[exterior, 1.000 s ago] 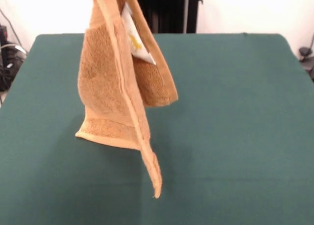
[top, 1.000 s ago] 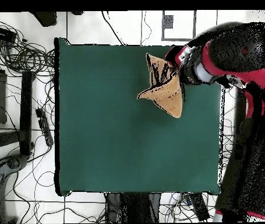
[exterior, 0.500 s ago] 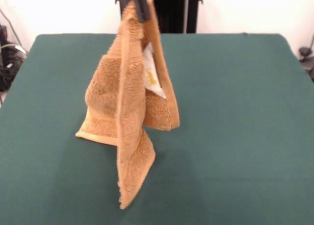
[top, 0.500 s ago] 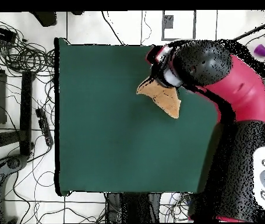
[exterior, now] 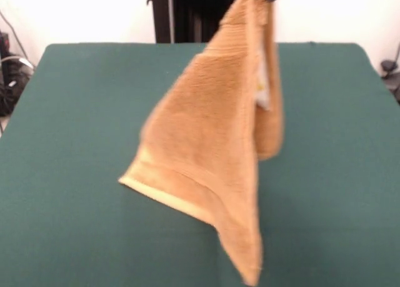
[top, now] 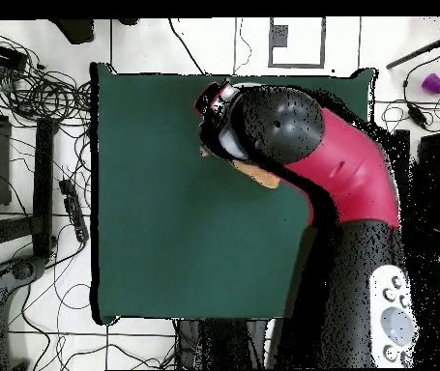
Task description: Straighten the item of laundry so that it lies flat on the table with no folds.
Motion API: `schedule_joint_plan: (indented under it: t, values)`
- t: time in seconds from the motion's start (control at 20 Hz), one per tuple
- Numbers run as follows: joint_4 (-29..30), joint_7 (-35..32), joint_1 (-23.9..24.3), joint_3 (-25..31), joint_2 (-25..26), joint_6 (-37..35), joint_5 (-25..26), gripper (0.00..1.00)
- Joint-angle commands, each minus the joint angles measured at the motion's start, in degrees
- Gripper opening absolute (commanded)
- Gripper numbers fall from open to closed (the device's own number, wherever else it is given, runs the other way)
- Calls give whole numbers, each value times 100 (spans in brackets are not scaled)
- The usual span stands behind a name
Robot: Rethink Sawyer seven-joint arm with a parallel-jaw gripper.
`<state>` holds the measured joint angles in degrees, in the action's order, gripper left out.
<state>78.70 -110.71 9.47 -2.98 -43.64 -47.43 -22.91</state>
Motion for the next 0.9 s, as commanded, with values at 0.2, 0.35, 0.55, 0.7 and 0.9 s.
schedule_joint_plan:
  t: [0.2, 0.35, 0.55, 0.7, 0.9]
  values:
    - [2603, -317, -118, 857, -620, 1387, -700, 0]
    - [3390, 208, 345, 1576, -711, 2398, -861, 0]
    - [3950, 96, 1036, 2549, -481, 3568, -215, 0]
    - [3963, -183, 1130, 2714, -229, 3968, 353, 0]
    - [3997, -481, 1242, 2893, 69, 4379, 884, 0]
